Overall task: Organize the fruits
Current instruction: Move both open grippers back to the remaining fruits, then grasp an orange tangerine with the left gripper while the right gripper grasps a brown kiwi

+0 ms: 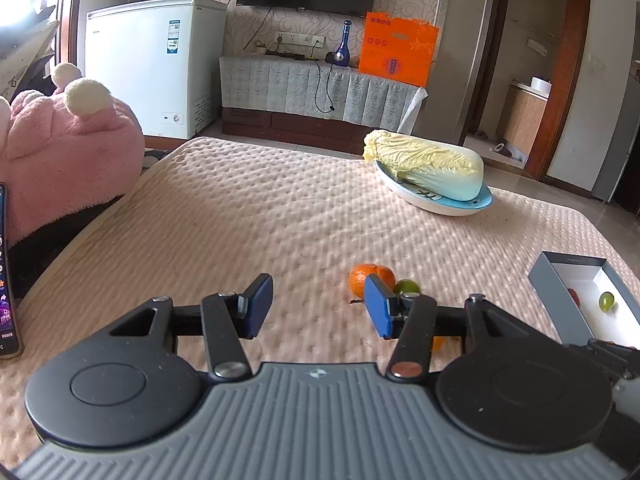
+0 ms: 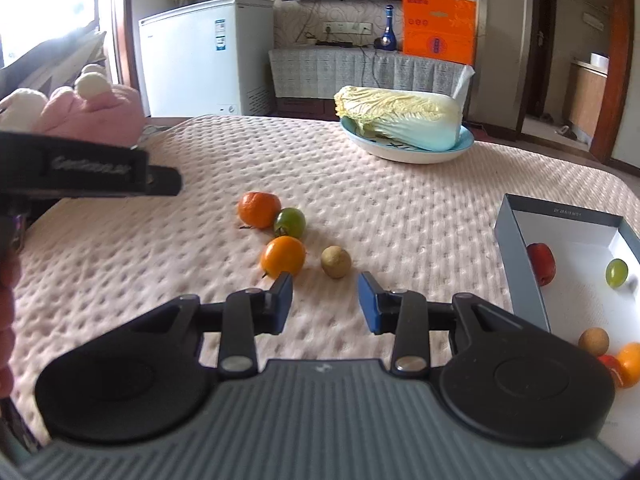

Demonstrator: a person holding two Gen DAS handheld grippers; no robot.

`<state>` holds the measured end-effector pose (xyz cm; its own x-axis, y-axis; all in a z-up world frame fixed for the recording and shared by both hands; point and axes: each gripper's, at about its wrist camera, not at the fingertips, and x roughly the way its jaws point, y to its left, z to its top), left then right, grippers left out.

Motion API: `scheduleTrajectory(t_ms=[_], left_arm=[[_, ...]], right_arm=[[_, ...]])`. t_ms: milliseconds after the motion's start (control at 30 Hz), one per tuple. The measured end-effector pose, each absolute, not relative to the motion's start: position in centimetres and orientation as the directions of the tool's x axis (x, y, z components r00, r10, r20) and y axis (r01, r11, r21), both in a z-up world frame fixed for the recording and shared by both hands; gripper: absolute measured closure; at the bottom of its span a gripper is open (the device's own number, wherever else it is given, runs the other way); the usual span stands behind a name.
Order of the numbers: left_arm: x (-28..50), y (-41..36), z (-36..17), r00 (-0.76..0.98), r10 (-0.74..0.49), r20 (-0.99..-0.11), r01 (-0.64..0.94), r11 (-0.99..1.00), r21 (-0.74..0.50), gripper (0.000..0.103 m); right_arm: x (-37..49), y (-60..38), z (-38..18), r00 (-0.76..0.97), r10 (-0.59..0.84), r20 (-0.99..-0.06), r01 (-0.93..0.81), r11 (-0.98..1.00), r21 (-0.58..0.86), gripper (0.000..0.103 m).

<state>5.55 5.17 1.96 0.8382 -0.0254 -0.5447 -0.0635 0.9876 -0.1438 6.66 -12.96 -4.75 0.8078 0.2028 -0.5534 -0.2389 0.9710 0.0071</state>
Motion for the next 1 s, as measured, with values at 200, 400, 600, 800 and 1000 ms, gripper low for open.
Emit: scheduleTrajectory(t_ms=[200,400,600,800,1000], left_arm=[[5.8,5.5,1.6,0.832,-0.040,-0.553,-0.058,0.986,-0.159,0.046],[5.9,5.2,1.5,0.831,-0.054,-0.554,-0.043,0.986,-0.160,0.046],[6.1,4.7,1.0,0.821,-0.072,-0.567,-0.018,0.988,-0.152,0.046],[6.4,3.9,0.3,0.804,-0.087,-0.589,0.004,0.990,-0.141,0.046],[6.9,2.4,-0.4,0.790,-0.128,-0.599,0.051,0.988,-0.144,0.046]], right_arm=[[9.1,-13.5,-6.1,0.784,0.183,-0.593,-0.194,0.980,0.046,0.065],[10.5,-12.7,-7.0,0.766,0.186,-0.616,-0.210,0.977,0.034,0.065],[11.5,-12.5,-7.1,0.767,0.190,-0.613,-0.214,0.976,0.034,0.067],[11.2,-12.7,-7.0,0.759,0.207,-0.617,-0.239,0.970,0.030,0.078],[9.2,-12.8,-6.4,0.726,0.187,-0.662,-0.239,0.971,0.013,0.078]])
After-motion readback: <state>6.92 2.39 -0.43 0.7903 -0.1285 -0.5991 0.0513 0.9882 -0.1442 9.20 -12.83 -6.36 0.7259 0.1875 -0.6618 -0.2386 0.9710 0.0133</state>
